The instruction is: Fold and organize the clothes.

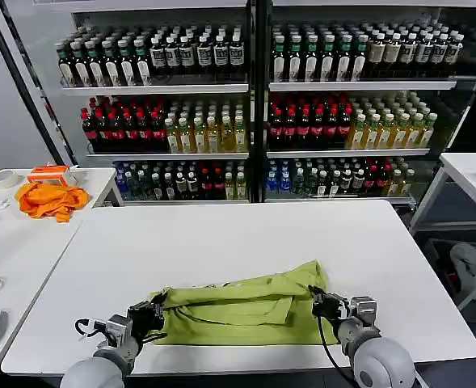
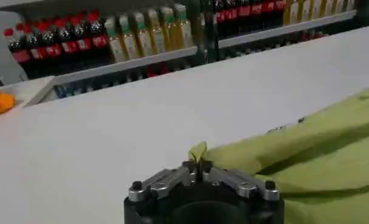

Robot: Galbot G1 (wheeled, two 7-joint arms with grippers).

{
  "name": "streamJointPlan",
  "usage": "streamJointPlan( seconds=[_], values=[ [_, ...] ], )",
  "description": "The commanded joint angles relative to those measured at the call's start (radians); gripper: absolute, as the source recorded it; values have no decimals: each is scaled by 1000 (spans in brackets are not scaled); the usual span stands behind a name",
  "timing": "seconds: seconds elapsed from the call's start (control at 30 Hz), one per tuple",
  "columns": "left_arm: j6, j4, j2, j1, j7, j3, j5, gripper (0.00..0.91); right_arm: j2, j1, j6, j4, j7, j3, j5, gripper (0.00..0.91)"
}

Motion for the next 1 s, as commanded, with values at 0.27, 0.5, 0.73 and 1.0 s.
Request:
streamJointPlan(
  seconds=[0.27, 0.5, 0.73, 1.0],
  values=[
    [-67, -56, -142, 82, -103, -4, 56, 907, 34, -170, 17, 126, -30, 91, -126, 907],
    [-76, 30, -264, 69, -138, -4, 80, 907, 33, -210, 27, 140, -42, 103, -135, 907],
    [-51, 55, -306, 64, -160, -2, 73, 373, 36, -209, 28, 136, -41, 99, -134, 907],
    [-57, 45, -315, 89, -154, -3, 55, 20, 37, -198, 29, 131, -42, 97, -133, 907]
  ],
)
